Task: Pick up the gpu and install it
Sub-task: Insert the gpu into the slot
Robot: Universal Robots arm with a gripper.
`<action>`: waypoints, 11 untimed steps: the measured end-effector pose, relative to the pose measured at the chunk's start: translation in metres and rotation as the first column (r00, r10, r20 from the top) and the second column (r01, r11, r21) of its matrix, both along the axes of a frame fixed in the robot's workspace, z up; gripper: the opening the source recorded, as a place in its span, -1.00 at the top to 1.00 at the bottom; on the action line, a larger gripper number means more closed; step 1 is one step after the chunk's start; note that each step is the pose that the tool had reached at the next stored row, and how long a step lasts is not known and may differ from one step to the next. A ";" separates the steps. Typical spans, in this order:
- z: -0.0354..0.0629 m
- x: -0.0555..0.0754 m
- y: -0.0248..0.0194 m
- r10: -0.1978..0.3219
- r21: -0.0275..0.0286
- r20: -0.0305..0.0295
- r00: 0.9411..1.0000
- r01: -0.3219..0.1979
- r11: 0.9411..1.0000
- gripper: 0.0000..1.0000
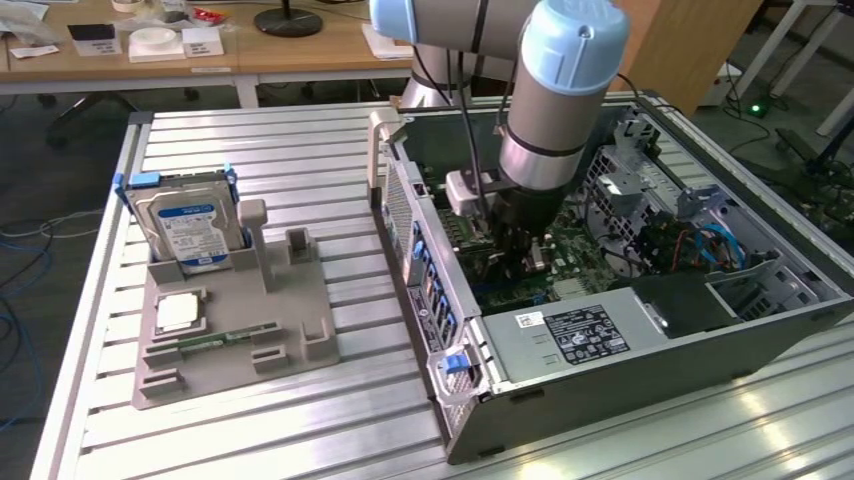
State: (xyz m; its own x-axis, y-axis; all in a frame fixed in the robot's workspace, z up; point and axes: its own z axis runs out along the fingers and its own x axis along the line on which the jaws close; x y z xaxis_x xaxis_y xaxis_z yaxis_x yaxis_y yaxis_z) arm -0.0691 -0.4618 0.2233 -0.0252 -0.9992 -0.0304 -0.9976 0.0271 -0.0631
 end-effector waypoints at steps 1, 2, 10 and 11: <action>-0.0005 0.000 0.0000 0.000 0.000 0.000 1.000 0.000 1.000 0.44; -0.0009 0.000 0.0000 0.000 0.000 -0.001 1.000 0.000 1.000 0.44; -0.0027 0.000 0.0000 0.000 0.000 -0.002 1.000 0.000 1.000 0.44; -0.0028 0.000 0.0000 0.000 0.000 -0.002 1.000 0.000 1.000 0.44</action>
State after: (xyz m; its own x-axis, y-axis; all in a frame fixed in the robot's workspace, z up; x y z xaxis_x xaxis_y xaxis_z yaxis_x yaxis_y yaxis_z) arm -0.0691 -0.4618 0.2204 -0.0253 -0.9992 -0.0306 -0.9978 0.0271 -0.0608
